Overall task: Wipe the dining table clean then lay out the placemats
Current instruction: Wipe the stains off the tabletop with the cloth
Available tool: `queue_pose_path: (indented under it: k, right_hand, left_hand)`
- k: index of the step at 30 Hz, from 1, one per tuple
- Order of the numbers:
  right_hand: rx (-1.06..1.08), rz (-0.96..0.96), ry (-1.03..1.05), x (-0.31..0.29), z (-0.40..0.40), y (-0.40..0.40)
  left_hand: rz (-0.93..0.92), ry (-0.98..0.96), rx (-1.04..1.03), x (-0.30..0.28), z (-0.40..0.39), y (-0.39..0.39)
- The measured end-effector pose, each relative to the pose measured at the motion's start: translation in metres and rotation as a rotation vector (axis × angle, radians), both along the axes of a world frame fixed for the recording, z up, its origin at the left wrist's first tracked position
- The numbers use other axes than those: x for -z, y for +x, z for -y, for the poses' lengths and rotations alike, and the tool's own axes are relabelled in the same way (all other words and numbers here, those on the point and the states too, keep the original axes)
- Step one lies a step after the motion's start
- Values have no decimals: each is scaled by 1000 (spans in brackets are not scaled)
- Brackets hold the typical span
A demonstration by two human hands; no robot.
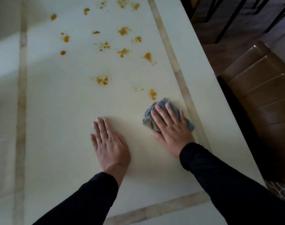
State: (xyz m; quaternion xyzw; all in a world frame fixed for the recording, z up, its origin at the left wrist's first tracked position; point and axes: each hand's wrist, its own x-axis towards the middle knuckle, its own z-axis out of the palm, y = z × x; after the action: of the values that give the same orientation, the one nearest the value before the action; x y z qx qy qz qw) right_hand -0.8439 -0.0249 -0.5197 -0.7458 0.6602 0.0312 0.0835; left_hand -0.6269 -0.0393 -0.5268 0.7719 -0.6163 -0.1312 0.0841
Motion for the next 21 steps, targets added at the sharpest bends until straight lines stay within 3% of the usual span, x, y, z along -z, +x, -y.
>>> queue_pose_path:
  k: [5, 10, 14, 17, 21]
  right_hand:
    - [162, 24, 10, 0, 33, 39]
    - [-106, 90, 4, -2, -15, 78]
    - [-267, 25, 36, -1, 13, 53]
    - [-116, 14, 59, 1, 60, 34]
    - [62, 4, 58, 1, 101, 25]
  left_hand:
    - [16, 3, 15, 1, -1, 1]
    - [13, 45, 43, 0, -1, 2]
    - [-30, 33, 52, -3, 0, 5]
    - [-79, 39, 33, -8, 1, 6]
    - [-158, 16, 159, -16, 21, 33]
